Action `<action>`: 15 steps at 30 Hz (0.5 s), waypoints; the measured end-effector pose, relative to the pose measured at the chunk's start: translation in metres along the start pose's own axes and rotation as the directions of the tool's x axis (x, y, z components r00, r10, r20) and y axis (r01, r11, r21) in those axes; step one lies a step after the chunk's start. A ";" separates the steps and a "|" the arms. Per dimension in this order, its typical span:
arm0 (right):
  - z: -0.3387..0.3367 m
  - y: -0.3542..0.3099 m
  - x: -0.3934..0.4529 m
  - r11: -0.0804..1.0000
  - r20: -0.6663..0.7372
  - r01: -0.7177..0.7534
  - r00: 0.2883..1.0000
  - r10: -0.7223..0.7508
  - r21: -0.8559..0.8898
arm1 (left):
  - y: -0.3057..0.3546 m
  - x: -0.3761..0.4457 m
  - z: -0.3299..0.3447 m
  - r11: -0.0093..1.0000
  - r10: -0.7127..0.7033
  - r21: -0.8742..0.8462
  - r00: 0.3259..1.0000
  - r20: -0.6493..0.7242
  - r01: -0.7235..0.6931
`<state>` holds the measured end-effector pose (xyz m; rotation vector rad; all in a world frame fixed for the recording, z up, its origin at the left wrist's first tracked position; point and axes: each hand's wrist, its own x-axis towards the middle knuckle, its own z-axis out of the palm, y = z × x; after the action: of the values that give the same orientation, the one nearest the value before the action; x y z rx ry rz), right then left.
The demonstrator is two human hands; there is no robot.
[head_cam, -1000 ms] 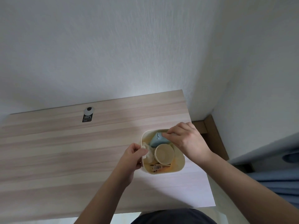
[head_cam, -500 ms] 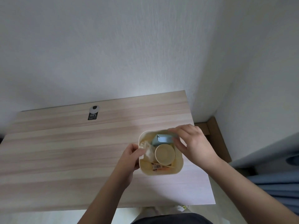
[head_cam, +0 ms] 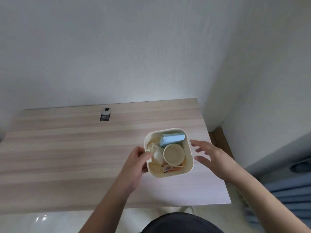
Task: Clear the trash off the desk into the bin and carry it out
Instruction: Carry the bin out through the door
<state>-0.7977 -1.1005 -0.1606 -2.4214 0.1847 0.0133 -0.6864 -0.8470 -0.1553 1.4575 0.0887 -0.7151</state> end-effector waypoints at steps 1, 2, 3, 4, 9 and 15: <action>0.005 -0.004 -0.003 0.997 0.074 0.021 0.997 -0.015 -0.077 | -0.001 -0.005 -0.010 1.000 -0.001 -0.016 1.000 0.004 0.001; 0.010 -0.012 -0.007 0.993 0.140 0.024 0.990 -0.008 -0.114 | -0.002 -0.011 -0.021 0.999 -0.005 -0.041 1.000 0.010 0.005; 0.015 -0.022 -0.010 0.993 0.189 0.020 0.982 0.002 -0.114 | -0.003 -0.017 -0.031 0.997 -0.007 -0.071 1.000 0.016 0.008; 0.022 -0.032 -0.013 0.995 0.219 0.026 0.976 -0.004 -0.096 | -0.006 -0.023 -0.041 0.995 -0.005 -0.103 1.000 0.025 0.008; 0.056 -0.077 -0.027 0.990 0.204 -0.006 0.979 -0.024 0.144 | -0.022 -0.046 -0.079 0.968 -0.040 -0.242 0.994 0.103 0.064; 0.077 -0.112 -0.056 0.933 0.134 -0.081 0.990 0.035 0.352 | -0.024 -0.068 -0.102 0.965 -0.072 -0.239 0.987 0.146 0.106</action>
<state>-0.8343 -0.9599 -0.1428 -2.0437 0.1838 0.1472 -0.7151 -0.7255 -0.1592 1.1699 0.1340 -0.8445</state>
